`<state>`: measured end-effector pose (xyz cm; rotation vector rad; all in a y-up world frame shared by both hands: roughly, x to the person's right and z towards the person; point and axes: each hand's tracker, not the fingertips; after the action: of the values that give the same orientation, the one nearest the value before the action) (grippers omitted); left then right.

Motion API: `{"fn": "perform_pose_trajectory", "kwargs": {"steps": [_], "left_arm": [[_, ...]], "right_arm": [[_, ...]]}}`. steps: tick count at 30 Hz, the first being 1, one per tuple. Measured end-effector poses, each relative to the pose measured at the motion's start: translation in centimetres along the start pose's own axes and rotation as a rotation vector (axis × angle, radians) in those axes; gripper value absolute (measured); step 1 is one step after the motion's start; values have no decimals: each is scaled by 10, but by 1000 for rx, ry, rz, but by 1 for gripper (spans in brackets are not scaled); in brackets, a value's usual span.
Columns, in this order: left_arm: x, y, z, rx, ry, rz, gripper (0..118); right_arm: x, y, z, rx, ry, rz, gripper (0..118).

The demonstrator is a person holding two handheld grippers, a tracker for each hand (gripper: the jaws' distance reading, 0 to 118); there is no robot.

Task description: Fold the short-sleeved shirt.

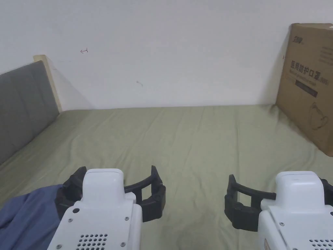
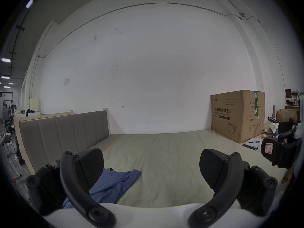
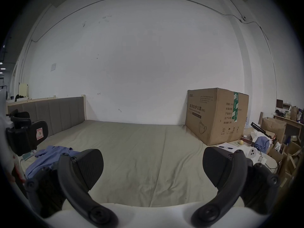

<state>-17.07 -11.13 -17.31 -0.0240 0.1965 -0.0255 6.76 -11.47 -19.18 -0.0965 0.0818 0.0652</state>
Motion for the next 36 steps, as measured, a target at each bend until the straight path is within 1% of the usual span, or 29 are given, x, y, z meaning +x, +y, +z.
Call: {"fn": "perform_pose_trajectory", "kwargs": {"steps": [1, 2, 3, 4, 5, 6, 7, 8, 9, 10, 11, 13, 17, 21, 23, 24, 26, 27, 29, 32, 34, 36], "left_arm": [[-1, -1, 0, -19, 16, 6, 115], [-3, -3, -1, -46, 16, 32, 113], [-4, -3, -3, -73, 10, 60, 106], [-8, -6, -2, -75, -17, 86, 77], [-10, -8, -2, -60, -36, 118, 41], [-11, -8, -4, -76, -6, 111, 10], [-9, -9, -5, -89, 56, 89, 1], [-12, -11, -2, -60, 56, 80, 0], [-17, -12, -2, -61, 28, 79, 0], [-21, -11, -1, -63, -12, 83, 0], [-20, -10, -2, -66, -39, 108, 0], [-22, -11, -5, -65, -40, 112, 0], [-17, -7, -11, -72, -48, 57, 0], [-28, -2, -11, -86, -43, 92, 0], [-41, 0, -9, -90, -9, 103, 0], [-49, 1, -6, -90, 44, 105, 0], [-67, 3, 2, -92, 89, 86, 0], [-75, 4, 7, -91, 142, 72, 0], [-99, 4, 19, -95, 226, 63, 0], [-133, 2, 40, -108, 333, 92, 0], [-151, 2, 51, -135, 380, 95, 0], [-165, 1, 58, -144, 462, 66, 0]], "right_arm": [[1, 0, 0, -6, 5, -11, 116], [2, 0, 0, -13, 11, -23, 110], [1, 1, 1, -18, -1, -36, 95], [0, 0, 1, -10, -16, -49, 58], [1, -1, 1, -8, -27, -60, 34], [1, -1, 0, -13, -38, -66, 20], [2, -1, 0, -14, -49, -72, 17], [4, -2, 0, -13, -47, -79, 12], [6, -2, 1, -16, -31, -88, 3], [5, -2, 0, -20, -31, -90, 0], [3, -3, 0, -18, -62, -94, 0], [1, -4, -3, -34, -28, -95, 0], [-9, -3, -4, -30, -22, -82, 0], [-19, 2, -7, -26, 20, -63, 0], [-29, 7, -11, -25, 84, -61, 0], [-36, 10, -14, -22, 103, -58, 0], [-55, 13, -17, -15, 173, -61, 0], [-64, 14, -19, -20, 208, -63, 0], [-91, 15, -22, -33, 307, -63, 0], [-134, 16, -19, -40, 441, -37, 0], [-157, 15, -16, -48, 521, -38, 0], [-179, 14, -11, -62, 583, -22, 0]]}}
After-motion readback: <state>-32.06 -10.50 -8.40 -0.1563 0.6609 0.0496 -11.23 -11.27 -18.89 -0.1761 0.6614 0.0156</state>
